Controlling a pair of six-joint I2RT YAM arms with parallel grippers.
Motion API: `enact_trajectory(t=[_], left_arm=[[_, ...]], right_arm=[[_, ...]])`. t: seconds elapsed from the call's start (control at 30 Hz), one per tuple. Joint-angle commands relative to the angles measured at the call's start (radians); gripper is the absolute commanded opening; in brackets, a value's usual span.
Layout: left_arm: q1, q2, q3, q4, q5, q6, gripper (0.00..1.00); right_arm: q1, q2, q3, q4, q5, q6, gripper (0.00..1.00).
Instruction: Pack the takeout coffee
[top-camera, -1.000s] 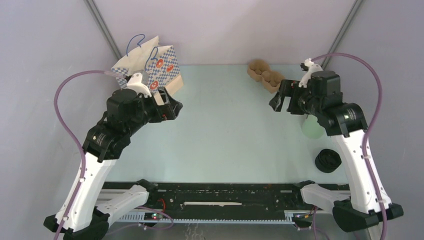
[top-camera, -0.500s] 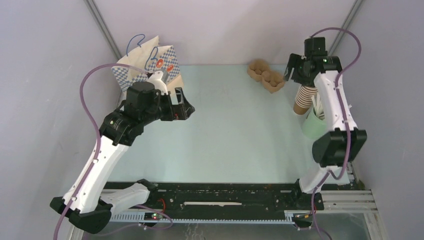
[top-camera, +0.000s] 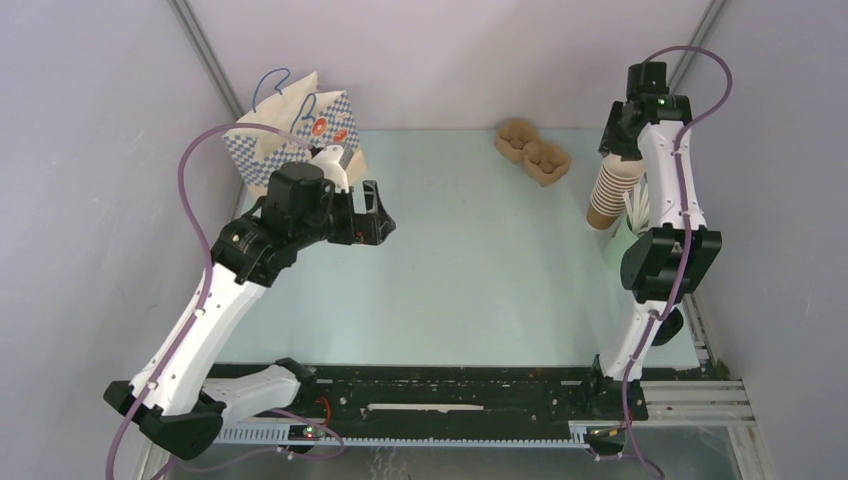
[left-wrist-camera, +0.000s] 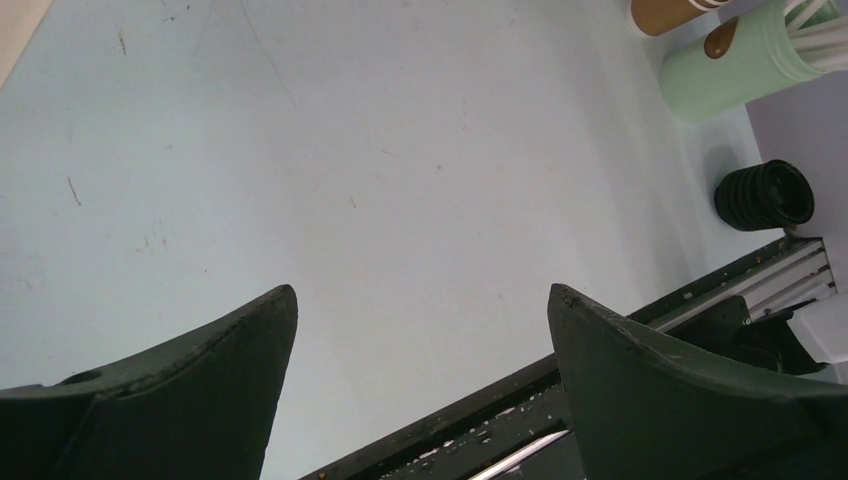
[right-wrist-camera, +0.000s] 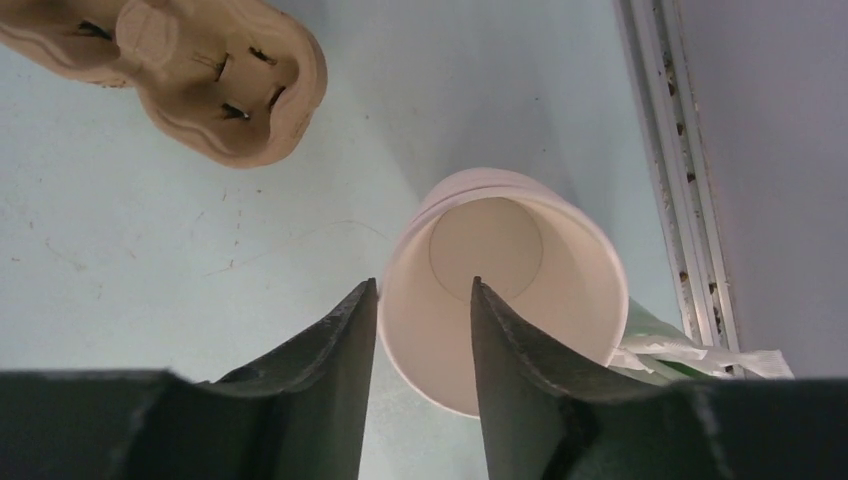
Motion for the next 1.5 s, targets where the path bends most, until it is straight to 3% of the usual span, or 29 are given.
enact_trajectory(t=[0.0,0.43,0.63,0.83,0.9,1.03,1.47], left_arm=[[-0.006,0.002,0.030,0.010,-0.013,0.031,1.00],[-0.015,0.017,0.037,0.013,-0.010,0.038,1.00],[-0.023,0.018,0.035,0.013,-0.017,0.045,1.00],[-0.040,0.020,0.040,0.012,-0.025,0.059,1.00],[-0.044,0.021,0.039,0.012,-0.027,0.062,1.00],[-0.053,0.018,0.038,0.011,-0.030,0.067,1.00],[-0.064,0.000,0.027,0.004,-0.030,0.074,1.00]], right_arm=[[0.006,0.008,0.049,-0.008,-0.015,-0.020,0.45],[0.029,0.035,0.053,-0.012,-0.009,-0.030,0.34],[0.037,0.030,0.066,-0.016,-0.003,-0.034,0.21],[0.041,0.008,0.075,-0.022,0.016,-0.033,0.18],[0.041,-0.001,0.073,-0.023,0.016,-0.035,0.09],[0.042,-0.006,0.069,-0.028,0.024,-0.041,0.00],[0.101,-0.071,0.070,-0.033,0.179,-0.071,0.00]])
